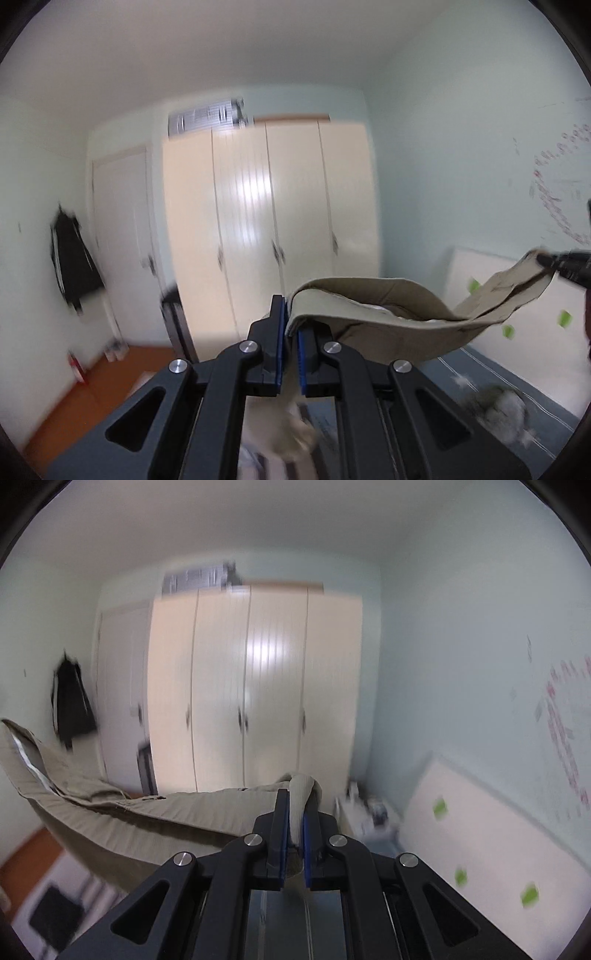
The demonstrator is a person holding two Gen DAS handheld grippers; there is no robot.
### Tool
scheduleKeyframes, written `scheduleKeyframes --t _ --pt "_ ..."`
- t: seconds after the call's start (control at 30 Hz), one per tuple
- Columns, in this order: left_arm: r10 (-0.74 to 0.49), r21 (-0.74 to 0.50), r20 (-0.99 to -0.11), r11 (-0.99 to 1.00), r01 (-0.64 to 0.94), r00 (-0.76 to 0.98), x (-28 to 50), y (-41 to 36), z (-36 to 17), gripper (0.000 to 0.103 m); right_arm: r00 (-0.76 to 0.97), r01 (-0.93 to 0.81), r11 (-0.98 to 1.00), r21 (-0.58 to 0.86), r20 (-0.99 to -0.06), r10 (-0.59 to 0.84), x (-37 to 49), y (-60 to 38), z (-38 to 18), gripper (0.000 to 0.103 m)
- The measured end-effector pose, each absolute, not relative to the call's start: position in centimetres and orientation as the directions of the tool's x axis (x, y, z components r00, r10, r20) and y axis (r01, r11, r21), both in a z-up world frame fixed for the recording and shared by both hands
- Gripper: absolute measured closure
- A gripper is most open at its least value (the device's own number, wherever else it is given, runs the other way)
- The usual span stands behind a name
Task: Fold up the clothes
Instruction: 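Lower the shirt with both grippers and lay it flat on the bed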
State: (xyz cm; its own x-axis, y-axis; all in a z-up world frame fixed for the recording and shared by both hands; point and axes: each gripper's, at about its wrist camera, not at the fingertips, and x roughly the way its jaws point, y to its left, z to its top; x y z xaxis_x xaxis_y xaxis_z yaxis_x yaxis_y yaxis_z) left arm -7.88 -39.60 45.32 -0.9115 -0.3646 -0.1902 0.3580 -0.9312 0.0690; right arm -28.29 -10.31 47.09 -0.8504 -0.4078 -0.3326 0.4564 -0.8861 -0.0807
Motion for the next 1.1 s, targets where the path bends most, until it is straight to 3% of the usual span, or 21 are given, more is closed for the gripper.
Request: scheduleKeyframes --t 0.13,0.4,0.67,0.87,1.1 --pt "-0.290 -0.047 -0.386 -0.942 0.333 -0.876 -1.3 -37.1 31.9 0.099 -0.781 0.450 -0.890 -0.072 -0.516 -0.353 -21.6 -6.3 34.2 0.098" --pt "-0.231 -0.069 -0.695 -0.921 0.383 -0.681 10.5 -32.7 6.2 0.099 -0.578 0.371 -0.928 -0.039 -0.792 -0.198 -8.0 0.1 9.1 0.098" --pt "-0.187 -0.017 -0.859 -0.920 0.392 -0.476 21.8 -25.9 -13.1 0.099 -0.381 0.349 -0.935 -0.067 -0.921 -0.076 4.0 6.0 -11.0 0.098" --pt "-0.213 0.003 -0.885 -0.892 0.453 -0.414 26.3 -23.3 -18.4 0.093 -0.341 0.360 -0.930 -0.068 -0.938 -0.064 8.0 8.9 -18.1 0.096" --pt "-0.215 0.004 -0.903 -0.870 0.493 -0.372 29.7 -21.3 -17.3 0.089 -0.358 0.447 -0.888 -0.109 -0.931 -0.066 9.8 11.3 -16.8 0.090"
